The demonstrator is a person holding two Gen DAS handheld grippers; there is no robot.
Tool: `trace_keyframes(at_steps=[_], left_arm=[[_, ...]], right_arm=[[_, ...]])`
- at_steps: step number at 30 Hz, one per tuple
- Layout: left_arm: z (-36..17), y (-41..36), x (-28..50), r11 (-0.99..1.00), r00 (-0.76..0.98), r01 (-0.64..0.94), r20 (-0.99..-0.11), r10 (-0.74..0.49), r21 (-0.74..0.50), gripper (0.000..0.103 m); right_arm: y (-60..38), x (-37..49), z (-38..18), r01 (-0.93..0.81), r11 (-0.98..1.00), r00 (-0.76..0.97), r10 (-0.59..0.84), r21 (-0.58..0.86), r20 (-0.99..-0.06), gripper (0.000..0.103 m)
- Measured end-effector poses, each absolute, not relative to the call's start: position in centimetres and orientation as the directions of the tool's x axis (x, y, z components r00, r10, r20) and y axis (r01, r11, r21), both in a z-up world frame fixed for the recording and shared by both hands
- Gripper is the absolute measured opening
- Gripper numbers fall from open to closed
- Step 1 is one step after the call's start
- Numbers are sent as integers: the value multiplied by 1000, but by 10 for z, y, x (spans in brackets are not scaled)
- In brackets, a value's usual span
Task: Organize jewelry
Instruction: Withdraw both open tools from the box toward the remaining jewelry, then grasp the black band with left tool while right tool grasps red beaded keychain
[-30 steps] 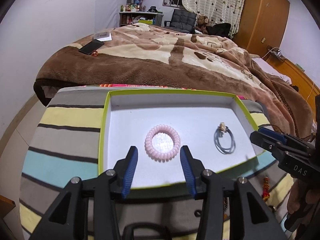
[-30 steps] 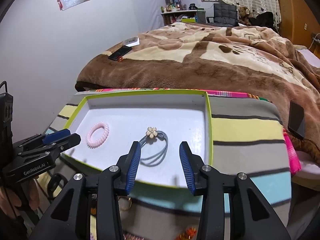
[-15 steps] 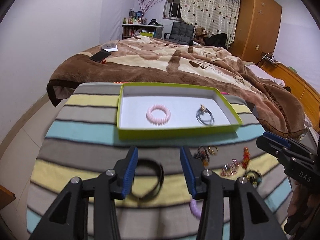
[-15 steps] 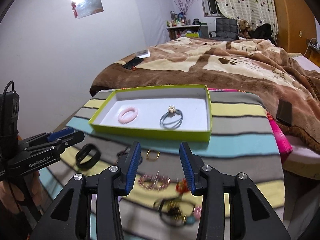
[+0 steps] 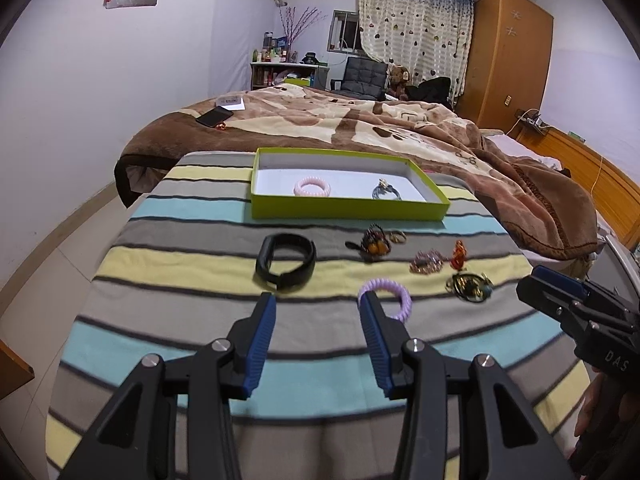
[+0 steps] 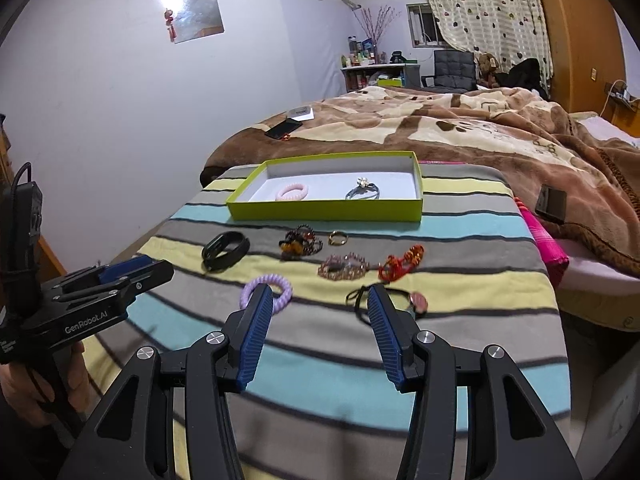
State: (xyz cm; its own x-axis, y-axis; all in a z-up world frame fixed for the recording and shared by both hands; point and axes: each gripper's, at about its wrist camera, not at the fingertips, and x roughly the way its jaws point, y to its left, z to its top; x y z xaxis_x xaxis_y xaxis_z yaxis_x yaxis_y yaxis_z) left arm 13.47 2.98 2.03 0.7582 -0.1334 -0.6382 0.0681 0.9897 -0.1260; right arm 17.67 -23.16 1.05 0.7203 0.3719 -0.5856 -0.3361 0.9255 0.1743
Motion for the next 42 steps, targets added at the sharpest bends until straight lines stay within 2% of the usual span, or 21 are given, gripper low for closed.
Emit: trace_keyframes(at_steps=[19,42], left_arm=[[11,31,106,987,755,78,-638,-151,-141,46],[4,49,168,993,736,43,-668,-107,-112,46]], right_arm=[[-228,156,-1,-332,930,700,355,159,-620,50],[-225,202,-10,-300,943,680,319,147,-660,50]])
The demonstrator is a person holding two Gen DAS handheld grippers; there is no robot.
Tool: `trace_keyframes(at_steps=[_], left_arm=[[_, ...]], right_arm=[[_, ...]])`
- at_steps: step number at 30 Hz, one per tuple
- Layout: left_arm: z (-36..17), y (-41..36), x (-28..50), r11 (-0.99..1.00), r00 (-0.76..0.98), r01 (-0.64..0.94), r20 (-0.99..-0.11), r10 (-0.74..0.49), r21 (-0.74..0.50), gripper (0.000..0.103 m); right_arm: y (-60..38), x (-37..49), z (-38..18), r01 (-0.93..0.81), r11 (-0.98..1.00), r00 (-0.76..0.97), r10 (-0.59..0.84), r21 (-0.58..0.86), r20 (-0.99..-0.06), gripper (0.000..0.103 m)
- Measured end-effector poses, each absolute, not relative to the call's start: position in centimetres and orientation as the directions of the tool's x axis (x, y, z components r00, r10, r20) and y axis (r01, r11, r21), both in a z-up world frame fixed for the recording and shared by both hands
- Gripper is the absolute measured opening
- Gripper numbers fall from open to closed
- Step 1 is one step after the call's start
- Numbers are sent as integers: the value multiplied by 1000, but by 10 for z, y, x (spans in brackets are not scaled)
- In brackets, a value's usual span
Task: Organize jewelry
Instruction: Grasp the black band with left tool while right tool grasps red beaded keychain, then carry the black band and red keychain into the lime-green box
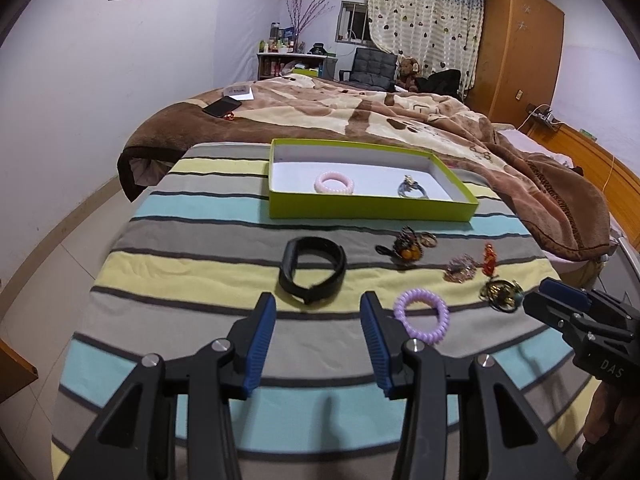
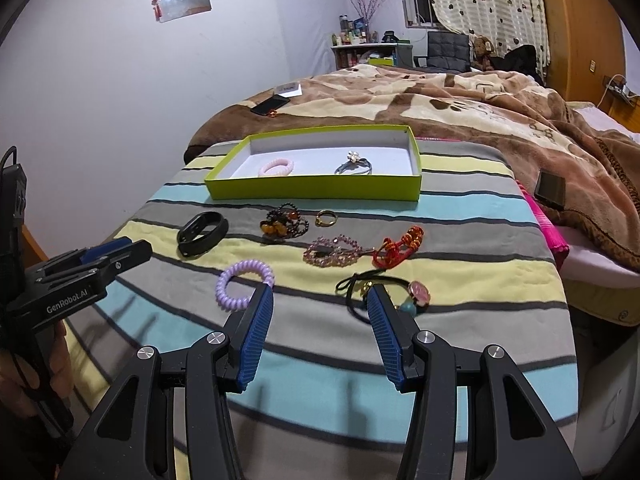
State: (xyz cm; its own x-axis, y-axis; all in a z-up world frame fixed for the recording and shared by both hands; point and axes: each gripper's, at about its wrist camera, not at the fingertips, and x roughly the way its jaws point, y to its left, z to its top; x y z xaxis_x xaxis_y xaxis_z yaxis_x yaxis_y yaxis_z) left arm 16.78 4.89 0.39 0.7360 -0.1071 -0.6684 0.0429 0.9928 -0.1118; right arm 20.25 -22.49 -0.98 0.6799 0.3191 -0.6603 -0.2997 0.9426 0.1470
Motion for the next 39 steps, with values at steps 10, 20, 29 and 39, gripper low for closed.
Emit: trace_keyframes(at_steps=[10,20,29,39], left_arm=[[-9,61,213,995,707,10,-703,-80,-104,46],[-26,60,239,995,661,0,-747,-73,-98,46],[-38,55,252,998,626,-11,-779,-39,-59,36],[-36,48,246,1000,627,7,-779,-25,-27,13]], right_arm=[[-243,245,-20,-208,963,661,266,169,-701,49],[-253,281,-36,-129,974,623,226,187,-749,43],[-249,295,-47,-105,984,599,177,143,-781,26],[-252,290,-46,-112,985,601,173,132,-780,16]])
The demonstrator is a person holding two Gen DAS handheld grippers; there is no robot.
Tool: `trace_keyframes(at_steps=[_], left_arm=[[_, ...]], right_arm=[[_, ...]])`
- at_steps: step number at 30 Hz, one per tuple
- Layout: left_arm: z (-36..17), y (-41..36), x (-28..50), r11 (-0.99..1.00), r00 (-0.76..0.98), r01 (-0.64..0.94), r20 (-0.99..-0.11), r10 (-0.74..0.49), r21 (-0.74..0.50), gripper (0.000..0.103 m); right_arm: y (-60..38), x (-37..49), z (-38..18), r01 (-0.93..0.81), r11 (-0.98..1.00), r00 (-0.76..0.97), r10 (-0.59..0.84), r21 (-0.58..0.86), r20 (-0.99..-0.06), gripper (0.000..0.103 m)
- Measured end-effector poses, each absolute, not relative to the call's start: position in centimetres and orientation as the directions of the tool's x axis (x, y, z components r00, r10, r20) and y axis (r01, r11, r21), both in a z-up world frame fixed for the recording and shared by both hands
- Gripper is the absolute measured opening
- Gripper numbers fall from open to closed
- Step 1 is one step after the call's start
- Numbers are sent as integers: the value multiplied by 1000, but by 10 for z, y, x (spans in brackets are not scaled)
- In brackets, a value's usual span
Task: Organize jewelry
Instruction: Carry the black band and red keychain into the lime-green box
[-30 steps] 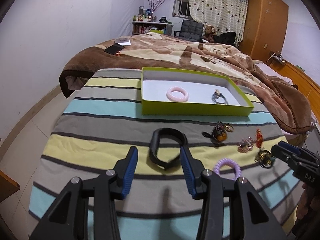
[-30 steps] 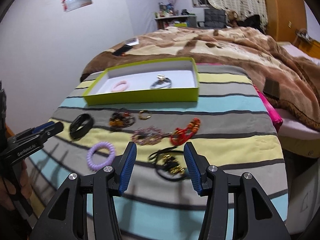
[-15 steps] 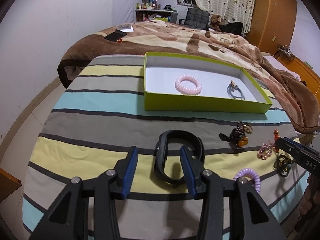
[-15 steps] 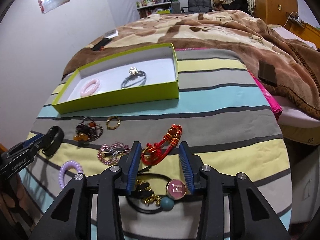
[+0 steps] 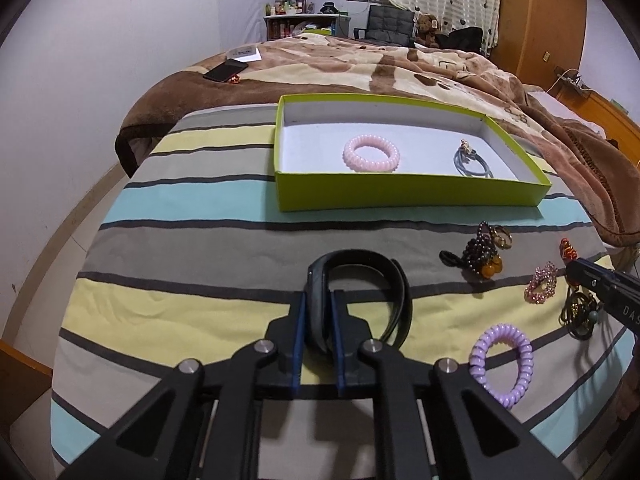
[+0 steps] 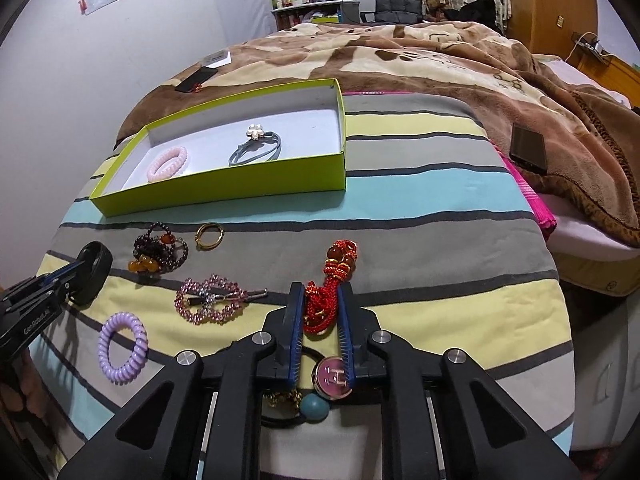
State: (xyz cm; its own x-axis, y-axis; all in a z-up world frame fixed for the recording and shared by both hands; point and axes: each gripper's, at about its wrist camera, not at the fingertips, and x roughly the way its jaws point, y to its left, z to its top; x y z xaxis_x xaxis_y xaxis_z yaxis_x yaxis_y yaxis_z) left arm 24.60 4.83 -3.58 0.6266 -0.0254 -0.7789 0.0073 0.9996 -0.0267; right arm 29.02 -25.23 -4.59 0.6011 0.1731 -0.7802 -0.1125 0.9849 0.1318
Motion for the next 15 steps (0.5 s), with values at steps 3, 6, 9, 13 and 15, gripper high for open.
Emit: trace_keyframes(at_steps=[3,6,9,13,15], left_arm=[[-33,48,239,999,629,13,-776,-42,-43,13],[-30,48,232,998,638,21,-768,-55,-54,13],[-25,48,224,997,648,23,-758,-74,-78,13],[-17,49,214,995,659,23,-747,-91,-101,13],[-13,47,211,994,664,28,-741,-99,-107,13]], right_arm=[[-255,286,-44,-117,983,604,184,142,-776,16],[-257,279,-39,-125,981,615,193,147,-764,16],[-257,273,-33,-136,979,626,206,155,-752,16],[-258,265,-26,-152,974,637,225,167,-737,16],[-258,262,-23,-159,973,641,233,170,-731,16]])
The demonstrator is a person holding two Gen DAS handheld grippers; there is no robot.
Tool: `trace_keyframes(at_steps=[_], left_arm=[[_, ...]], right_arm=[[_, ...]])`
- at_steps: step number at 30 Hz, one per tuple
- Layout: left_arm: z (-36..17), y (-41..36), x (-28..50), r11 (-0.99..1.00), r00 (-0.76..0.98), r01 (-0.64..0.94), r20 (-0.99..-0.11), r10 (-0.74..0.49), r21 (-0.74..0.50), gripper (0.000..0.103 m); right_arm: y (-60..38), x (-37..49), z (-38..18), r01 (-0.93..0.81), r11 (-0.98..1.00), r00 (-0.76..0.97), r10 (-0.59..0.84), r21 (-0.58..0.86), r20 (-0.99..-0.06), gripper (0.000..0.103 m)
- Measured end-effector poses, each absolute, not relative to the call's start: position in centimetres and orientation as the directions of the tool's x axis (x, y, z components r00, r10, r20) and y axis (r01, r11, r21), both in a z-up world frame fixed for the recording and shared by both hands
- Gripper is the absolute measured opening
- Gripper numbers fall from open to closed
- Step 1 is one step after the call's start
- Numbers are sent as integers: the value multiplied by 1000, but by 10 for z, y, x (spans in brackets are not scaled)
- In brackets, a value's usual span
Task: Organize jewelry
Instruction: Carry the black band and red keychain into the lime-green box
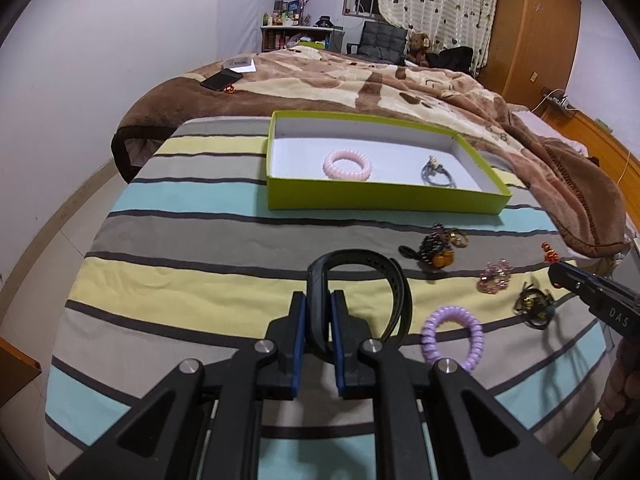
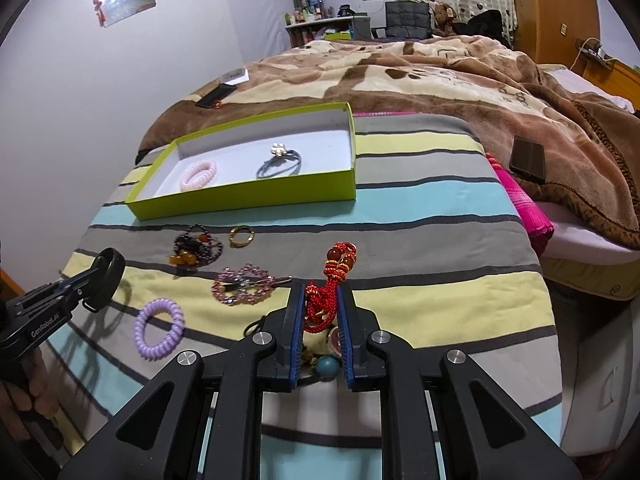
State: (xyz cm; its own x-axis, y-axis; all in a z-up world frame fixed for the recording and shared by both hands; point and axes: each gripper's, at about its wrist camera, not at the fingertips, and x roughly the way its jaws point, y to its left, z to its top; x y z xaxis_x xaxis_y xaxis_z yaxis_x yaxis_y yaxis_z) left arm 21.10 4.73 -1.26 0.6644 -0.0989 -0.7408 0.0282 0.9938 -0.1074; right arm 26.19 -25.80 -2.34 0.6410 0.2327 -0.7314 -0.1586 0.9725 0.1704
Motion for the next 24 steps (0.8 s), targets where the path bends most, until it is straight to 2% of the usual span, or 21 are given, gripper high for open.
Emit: trace_keyframes(at_steps=[16,24], left_arm=[[32,32,252,994,725,88,-681,-105,-60,13],[33,41,305,996,714,58,-694,-85,-63,13]], right_arm=[[-234,290,16,-255,955,676,286,149,-679,16],[-223,335,23,-296,945,672,310,140,-673,16]])
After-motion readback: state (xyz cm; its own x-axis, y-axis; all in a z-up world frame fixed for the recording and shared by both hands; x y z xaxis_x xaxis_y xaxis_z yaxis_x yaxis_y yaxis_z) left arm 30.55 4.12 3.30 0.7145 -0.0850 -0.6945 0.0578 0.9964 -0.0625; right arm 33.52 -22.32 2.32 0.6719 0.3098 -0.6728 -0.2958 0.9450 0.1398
